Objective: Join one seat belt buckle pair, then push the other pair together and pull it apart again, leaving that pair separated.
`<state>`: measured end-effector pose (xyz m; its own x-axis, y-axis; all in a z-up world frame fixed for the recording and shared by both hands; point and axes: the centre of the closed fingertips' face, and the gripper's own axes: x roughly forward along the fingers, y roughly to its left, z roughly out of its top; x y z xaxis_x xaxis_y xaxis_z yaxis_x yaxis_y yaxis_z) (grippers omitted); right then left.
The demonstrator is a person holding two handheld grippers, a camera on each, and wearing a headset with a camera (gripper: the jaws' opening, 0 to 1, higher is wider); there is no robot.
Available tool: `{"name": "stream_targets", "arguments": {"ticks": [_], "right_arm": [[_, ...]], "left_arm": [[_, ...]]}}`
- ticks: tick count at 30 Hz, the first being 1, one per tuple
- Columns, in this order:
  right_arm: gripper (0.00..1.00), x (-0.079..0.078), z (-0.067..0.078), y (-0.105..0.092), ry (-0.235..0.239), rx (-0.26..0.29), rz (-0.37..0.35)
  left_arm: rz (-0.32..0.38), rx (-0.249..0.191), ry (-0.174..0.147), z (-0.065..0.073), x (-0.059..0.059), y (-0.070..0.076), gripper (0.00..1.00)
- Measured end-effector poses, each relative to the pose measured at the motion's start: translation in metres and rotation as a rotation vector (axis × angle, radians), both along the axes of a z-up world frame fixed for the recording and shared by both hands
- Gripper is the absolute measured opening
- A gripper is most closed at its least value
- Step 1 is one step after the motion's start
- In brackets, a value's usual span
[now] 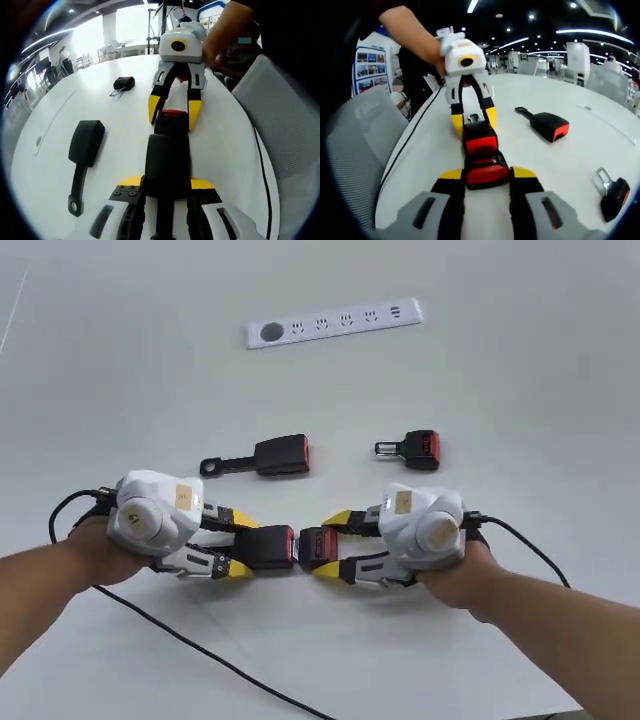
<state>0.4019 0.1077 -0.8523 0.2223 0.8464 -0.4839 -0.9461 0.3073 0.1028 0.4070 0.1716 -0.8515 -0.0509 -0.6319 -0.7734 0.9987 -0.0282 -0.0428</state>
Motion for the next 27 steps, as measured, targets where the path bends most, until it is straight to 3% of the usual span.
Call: {"name": "stream_targets", "arguments": {"ticks": [9,11,15,16,17,18,20,23,24,27], "right_arm": [[0.34,0.000,0.000,0.001,-0.002,-0.031,0.018],[0.35,0.001,0.001,0.002,0.015,-0.029,0.012],[0.36,0.000,0.002,-0.001,-0.021,-0.123,0.062],[0.36,0.000,0.003,-0.002,-0.024,-0.141,0.056],[0.37,0.002,0.005,-0.003,-0.027,-0.145,0.029],[0.38,0.002,0.010,-0.004,-0.035,-0.131,0.029],[0.40,0.004,0.021,-0.007,0.007,-0.070,-0.036],[0.57,0.011,0.030,-0.018,-0.014,-0.055,-0.087],[0.61,0.015,0.032,-0.025,-0.006,-0.063,-0.121],[0.72,0.017,0.041,-0.034,-0.005,-0.040,-0.156]], "left_arm": [[0.002,0.028,-0.016,0.000,-0.001,-0.001,0.33],[0.009,0.039,-0.013,-0.001,0.000,-0.001,0.33],[-0.012,0.097,-0.006,-0.002,0.001,-0.002,0.34],[-0.010,0.105,0.003,-0.002,0.001,-0.001,0.35],[0.030,0.113,0.056,-0.001,-0.001,-0.001,0.36],[0.087,0.102,0.088,0.001,0.001,-0.003,0.37],[0.147,0.120,0.087,0.003,0.007,-0.001,0.41],[0.245,0.075,0.102,0.013,0.014,-0.005,0.58],[0.258,0.043,0.087,0.020,0.017,-0.008,0.64],[0.263,0.011,0.079,0.033,0.017,-0.010,0.68]]}}
